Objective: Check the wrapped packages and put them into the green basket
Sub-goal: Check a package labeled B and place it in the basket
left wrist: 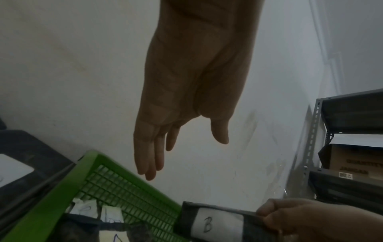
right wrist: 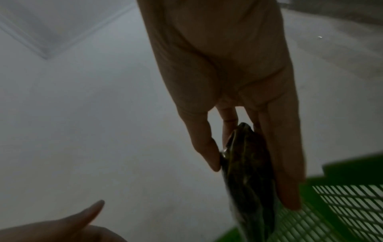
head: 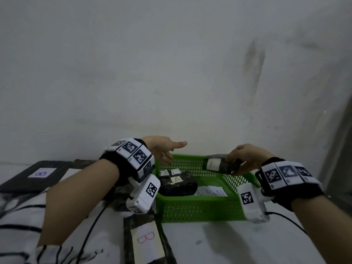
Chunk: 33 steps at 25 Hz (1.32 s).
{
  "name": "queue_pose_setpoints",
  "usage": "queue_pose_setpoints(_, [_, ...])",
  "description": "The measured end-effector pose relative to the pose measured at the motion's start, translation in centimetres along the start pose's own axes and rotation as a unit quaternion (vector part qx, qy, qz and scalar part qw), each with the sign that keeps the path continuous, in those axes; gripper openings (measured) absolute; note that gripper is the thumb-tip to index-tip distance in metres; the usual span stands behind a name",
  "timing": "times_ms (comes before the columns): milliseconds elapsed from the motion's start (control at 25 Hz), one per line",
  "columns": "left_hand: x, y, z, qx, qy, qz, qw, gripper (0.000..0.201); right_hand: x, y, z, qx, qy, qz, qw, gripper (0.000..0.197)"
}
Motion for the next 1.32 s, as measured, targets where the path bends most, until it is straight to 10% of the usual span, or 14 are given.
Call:
queue_pose_setpoints(600, [1.5,-2.7,4.5,0.022,-0.038,0.066,0.997,0.080,-7.0,2.5,7.9,-0.137,-0.192,0.027,0.971,0.025])
queue_pose_setpoints(1040, [1.4,-3.2,4.6,0.007,-0.038,0.100,0.994,0.078,-6.7,3.0,8.4,-0.180,-0.157,0.073,0.968,0.006])
queue_pose_setpoints(1320, [0.2,-2.8,4.5,0.002,-0.059,0.151,0.987,0.075,-7.3,3.1,9.8,-0.161,-0.267,-0.223,0.923,0.024])
Point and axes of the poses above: each hand's wrist, its own z-axis towards the middle knuckle, its own x-axis out of the back of the hand, y = z × x, the point moved 4 cm from there along z, towards the middle knuckle, and after that the axes turned 8 degrees about x, right-handed, at the moved point
